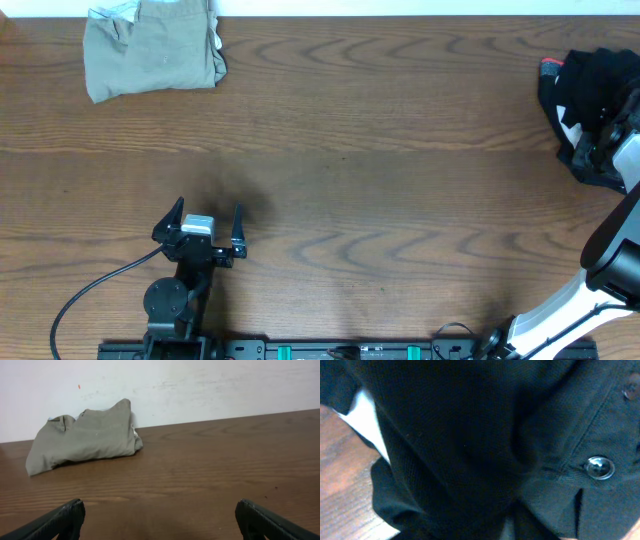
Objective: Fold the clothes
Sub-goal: 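Reach the right gripper to the black clothing pile and grasp it, then lift the black shirt with the right gripper and drag it left onto the table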
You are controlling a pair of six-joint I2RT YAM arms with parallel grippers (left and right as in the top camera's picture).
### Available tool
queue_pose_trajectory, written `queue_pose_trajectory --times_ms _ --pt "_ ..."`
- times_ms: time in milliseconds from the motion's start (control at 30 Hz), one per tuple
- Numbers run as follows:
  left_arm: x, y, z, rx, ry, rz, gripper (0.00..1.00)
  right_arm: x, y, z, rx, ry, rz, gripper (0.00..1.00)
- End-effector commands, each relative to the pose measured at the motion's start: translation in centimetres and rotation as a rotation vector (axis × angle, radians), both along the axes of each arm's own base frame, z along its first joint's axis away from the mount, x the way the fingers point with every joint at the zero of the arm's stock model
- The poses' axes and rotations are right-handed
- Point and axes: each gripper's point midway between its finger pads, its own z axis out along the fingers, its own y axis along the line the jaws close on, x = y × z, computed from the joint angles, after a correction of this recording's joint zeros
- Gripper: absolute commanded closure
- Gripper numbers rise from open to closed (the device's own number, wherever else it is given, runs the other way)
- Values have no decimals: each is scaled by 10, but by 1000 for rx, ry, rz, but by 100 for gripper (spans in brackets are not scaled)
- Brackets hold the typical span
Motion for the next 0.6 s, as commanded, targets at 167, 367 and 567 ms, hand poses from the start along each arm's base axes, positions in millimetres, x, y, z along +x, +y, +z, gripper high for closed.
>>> queue_pose_trajectory --times_ms 167,367,567 --pt "-1 -3 -15 8 43 -15 2 9 -6 31 -53 -23 -12 99" --pt "-1 -3 -15 7 43 -15 2 33 10 115 -26 -240 -26 99" --pt "-1 -3 -15 8 43 -15 2 46 51 202 20 -485 48 99"
